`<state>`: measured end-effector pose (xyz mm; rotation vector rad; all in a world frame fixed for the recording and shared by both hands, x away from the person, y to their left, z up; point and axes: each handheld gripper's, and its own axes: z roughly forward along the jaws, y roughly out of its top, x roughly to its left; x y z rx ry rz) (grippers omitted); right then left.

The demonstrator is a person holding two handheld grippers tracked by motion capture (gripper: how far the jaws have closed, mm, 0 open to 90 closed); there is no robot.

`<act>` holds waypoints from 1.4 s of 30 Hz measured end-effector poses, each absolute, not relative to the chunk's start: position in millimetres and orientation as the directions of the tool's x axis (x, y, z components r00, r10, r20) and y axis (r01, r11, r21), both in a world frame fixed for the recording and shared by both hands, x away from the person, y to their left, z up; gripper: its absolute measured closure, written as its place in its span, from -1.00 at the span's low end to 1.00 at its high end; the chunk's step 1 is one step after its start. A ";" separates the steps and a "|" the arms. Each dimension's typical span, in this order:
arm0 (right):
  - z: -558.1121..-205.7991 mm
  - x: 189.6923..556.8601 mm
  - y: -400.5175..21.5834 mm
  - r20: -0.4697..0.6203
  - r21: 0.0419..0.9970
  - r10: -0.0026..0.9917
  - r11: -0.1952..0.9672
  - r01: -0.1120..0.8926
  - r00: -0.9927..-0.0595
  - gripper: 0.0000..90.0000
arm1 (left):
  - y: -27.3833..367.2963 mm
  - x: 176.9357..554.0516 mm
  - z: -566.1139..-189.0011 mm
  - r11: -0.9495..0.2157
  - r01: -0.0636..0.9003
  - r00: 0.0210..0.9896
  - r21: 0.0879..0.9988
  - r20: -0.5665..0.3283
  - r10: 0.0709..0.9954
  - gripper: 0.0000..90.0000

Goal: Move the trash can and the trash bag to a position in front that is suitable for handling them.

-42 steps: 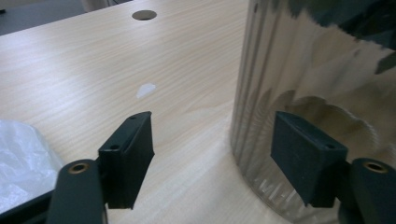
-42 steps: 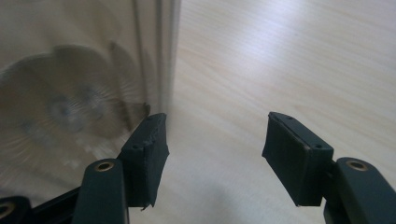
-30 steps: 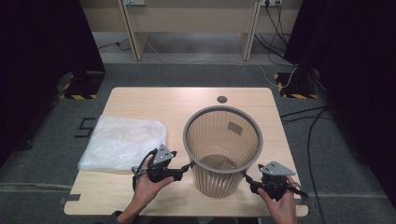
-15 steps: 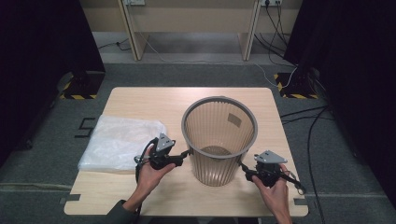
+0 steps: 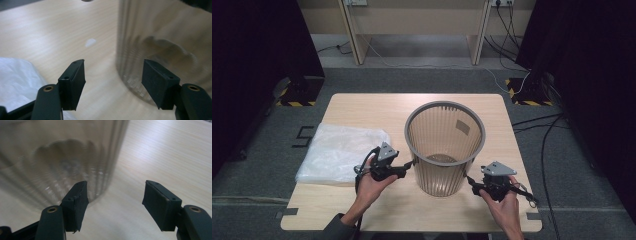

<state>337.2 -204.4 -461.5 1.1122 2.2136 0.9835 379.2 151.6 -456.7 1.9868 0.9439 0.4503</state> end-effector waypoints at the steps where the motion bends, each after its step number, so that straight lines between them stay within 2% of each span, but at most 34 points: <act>1: -461.3 334.9 -203.2 -0.085 0.771 0.820 0.414 0.483 -0.566 -0.20 | 151.9 376.6 -456.9 -0.345 0.447 0.655 0.825 -0.038 0.755 -0.24; 9: -460.0 345.7 -198.0 -0.074 0.785 0.818 0.401 0.473 -0.570 -0.26 | 149.3 383.3 -455.3 -0.328 0.446 0.641 0.833 -0.041 0.767 -0.27; 12: -460.9 354.0 -192.1 -0.057 0.788 0.814 0.392 0.474 -0.578 -0.38 | 146.5 387.7 -453.6 -0.316 0.446 0.645 0.837 -0.056 0.762 -0.34; 14: -461.6 358.5 -186.9 -0.048 0.792 0.807 0.390 0.471 -0.588 -0.39 | 142.6 389.9 -453.2 -0.312 0.446 0.654 0.839 -0.067 0.754 -0.39; 42: -460.6 409.2 -169.4 -0.040 0.802 0.742 0.423 0.421 -0.669 -0.63 | 140.3 428.8 -456.0 -0.280 0.450 0.637 0.848 -0.086 0.766 -0.43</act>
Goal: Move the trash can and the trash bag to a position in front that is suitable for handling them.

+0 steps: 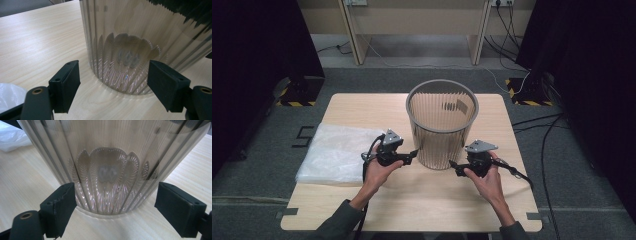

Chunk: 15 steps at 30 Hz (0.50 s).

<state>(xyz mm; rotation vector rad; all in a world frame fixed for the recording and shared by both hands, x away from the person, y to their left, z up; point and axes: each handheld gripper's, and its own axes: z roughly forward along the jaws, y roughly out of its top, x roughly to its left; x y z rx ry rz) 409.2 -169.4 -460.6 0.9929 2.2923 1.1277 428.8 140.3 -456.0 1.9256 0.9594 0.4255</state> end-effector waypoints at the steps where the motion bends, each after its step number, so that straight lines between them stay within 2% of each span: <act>1: -460.7 411.2 -169.4 -0.040 0.807 0.740 0.420 0.414 -0.672 -0.63 | 140.1 430.0 -456.7 -0.282 0.447 0.637 0.849 -0.081 0.766 -0.43; 8: -458.6 427.3 -169.5 -0.025 0.817 0.720 0.415 0.401 -0.694 -0.67 | 137.9 436.3 -462.1 -0.265 0.453 0.628 0.851 -0.094 0.773 -0.42; 11: -458.4 434.4 -169.4 -0.023 0.820 0.711 0.416 0.394 -0.703 -0.67 | 138.3 440.4 -462.6 -0.293 0.442 0.632 0.848 -0.062 0.773 -0.43; 15: -458.8 442.2 -169.0 -0.027 0.820 0.706 0.420 0.388 -0.708 -0.69 | 139.2 447.0 -458.3 -0.279 0.440 0.626 0.854 -0.069 0.777 -0.44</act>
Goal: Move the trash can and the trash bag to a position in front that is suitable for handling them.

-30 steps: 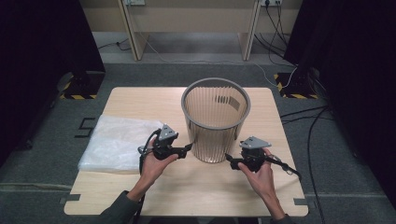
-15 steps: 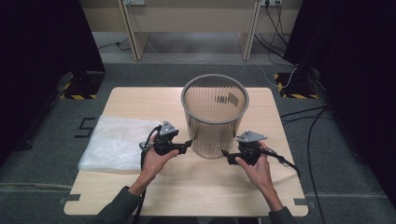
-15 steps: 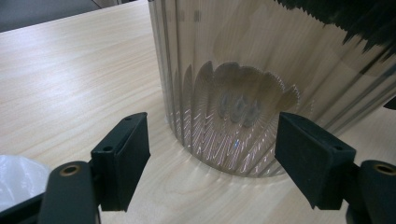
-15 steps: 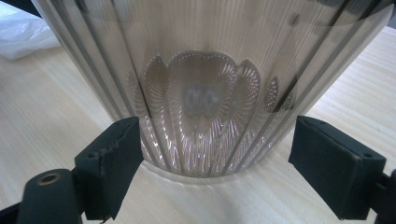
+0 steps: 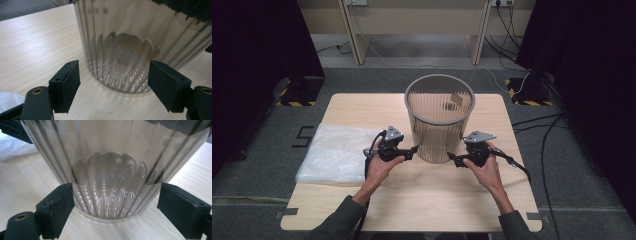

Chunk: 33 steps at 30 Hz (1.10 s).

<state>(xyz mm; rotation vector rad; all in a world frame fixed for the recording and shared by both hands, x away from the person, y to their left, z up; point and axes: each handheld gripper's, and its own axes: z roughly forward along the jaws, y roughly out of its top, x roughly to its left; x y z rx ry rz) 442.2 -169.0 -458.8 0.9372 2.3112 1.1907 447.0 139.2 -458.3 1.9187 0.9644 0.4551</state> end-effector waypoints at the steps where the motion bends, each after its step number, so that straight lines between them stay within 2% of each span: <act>1: -458.7 444.7 -169.0 -0.026 0.824 0.705 0.417 0.385 -0.709 -0.69 | 139.4 447.6 -457.9 -0.272 0.439 0.624 0.856 -0.073 0.778 -0.44; 33: -456.1 489.1 -145.3 -0.005 0.826 0.697 0.407 0.390 -0.717 -0.67 | 140.1 470.0 -465.2 -0.266 0.426 0.613 0.865 -0.059 0.788 -0.40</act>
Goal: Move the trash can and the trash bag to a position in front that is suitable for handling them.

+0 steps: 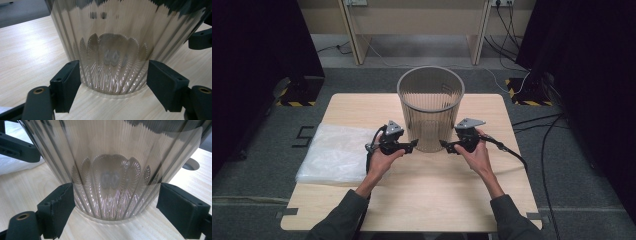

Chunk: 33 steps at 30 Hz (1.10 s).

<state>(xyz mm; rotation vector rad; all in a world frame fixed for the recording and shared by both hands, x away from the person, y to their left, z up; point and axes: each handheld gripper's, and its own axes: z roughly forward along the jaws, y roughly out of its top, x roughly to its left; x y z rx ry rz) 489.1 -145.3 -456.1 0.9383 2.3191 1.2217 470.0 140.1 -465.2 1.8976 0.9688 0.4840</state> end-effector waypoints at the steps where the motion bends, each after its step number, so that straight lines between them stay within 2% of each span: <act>1: -455.9 490.0 -144.4 -0.005 0.825 0.698 0.407 0.391 -0.717 -0.67 | 140.2 470.5 -465.5 -0.265 0.425 0.612 0.866 -0.060 0.788 -0.40; 33: -454.0 504.5 -141.5 -0.013 0.824 0.724 0.398 0.402 -0.690 -0.65 | 136.9 489.4 -450.8 -0.311 0.398 0.650 0.863 -0.026 0.760 -0.42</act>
